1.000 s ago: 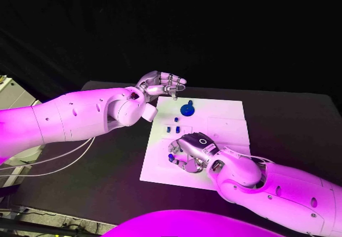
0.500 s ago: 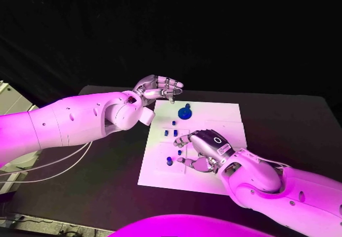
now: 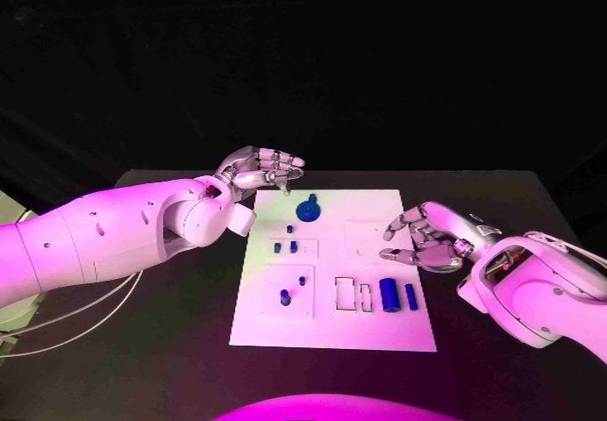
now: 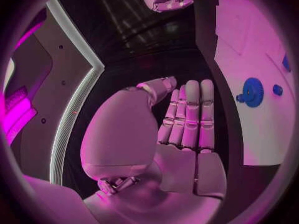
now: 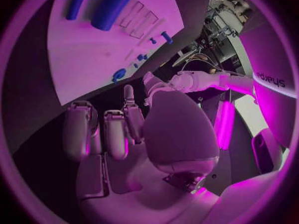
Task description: Assemble the parts on the task board
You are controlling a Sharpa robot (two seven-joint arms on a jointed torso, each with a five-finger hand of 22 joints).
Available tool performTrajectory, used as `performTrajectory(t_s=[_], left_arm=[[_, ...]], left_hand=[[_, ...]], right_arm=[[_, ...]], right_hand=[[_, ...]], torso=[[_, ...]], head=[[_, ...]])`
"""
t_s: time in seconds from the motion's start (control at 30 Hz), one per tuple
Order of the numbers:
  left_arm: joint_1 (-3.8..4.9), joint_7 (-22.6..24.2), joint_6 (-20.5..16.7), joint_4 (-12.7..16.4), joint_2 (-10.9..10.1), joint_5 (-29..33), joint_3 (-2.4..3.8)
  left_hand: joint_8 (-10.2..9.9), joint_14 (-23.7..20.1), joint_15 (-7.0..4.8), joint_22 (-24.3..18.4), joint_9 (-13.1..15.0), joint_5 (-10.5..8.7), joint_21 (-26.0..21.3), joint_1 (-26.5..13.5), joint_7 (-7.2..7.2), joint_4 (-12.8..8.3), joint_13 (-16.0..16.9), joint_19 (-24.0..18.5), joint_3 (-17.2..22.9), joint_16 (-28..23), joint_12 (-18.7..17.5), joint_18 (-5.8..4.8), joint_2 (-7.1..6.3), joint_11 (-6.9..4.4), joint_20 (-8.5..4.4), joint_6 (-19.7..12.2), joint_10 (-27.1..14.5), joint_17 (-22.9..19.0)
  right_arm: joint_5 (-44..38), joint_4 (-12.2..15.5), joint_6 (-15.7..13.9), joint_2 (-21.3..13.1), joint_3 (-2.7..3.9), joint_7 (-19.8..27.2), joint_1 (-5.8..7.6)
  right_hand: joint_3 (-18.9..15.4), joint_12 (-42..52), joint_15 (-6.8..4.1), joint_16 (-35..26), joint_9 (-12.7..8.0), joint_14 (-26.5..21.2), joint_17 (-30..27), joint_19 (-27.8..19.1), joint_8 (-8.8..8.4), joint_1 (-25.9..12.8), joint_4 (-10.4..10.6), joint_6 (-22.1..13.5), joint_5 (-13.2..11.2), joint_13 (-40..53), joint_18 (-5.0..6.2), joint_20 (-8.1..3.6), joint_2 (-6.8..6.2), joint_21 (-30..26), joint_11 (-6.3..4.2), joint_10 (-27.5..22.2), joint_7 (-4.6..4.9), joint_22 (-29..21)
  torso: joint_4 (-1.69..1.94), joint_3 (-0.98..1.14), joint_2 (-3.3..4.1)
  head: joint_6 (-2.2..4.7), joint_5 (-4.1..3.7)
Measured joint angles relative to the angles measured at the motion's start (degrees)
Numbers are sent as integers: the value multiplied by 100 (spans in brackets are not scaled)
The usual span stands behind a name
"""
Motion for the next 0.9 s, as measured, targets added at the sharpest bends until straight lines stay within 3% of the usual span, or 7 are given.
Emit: performTrajectory(t_s=[0.13,0.3,0.53,0.63,0.9], left_arm=[[-2,-2,27,15,12,4,-10],[-6,-5,58,28,17,10,-17],[-18,-7,89,37,9,15,-23],[-22,-8,96,42,-1,17,-24],[-25,-9,111,52,-15,21,-25]], left_hand=[[0,0,0,0,0,0,0,0,0,16,0,0,-16,-22,0,0,0,20,0,0,-20,0],[0,0,0,0,0,0,0,0,0,16,0,0,-16,-22,0,0,0,20,0,0,-20,0],[0,0,0,1,1,0,0,0,0,16,1,0,-16,-22,0,0,0,20,0,0,-20,1],[0,0,0,1,1,0,0,0,0,16,1,0,-16,-22,0,0,0,20,0,0,-20,1],[0,0,0,1,1,0,0,0,0,16,1,0,-16,-22,0,0,0,20,0,0,-20,1]], right_arm=[[288,59,206,-223,-37,-193,-13],[331,105,303,-302,-66,-454,-149],[148,92,398,-271,-79,-925,-353],[28,85,439,-241,-87,-1100,-437],[-262,38,506,-109,-87,-1389,-516]], right_hand=[[-337,613,0,152,64,0,22,0,107,14,23,1,0,164,-31,0,66,264,5,63,-18,0],[-413,613,0,152,72,0,22,0,129,12,24,0,0,165,-31,0,64,264,5,64,-19,0],[-756,616,0,225,95,0,21,0,215,-92,46,20,0,165,-37,0,167,526,5,64,-38,-1],[-889,695,0,285,106,0,21,0,239,-176,51,20,0,165,-123,0,161,690,6,64,-38,-1],[-1005,738,0,307,123,0,20,0,288,-263,48,42,0,164,-122,1,187,752,6,63,-60,-2]], torso=[[-26,3,-16],[-41,12,-25],[-32,15,-29],[-30,15,-29],[-27,5,-29]], head=[[3,-40],[3,-98],[-3,-197],[-21,-216],[-24,-303]])
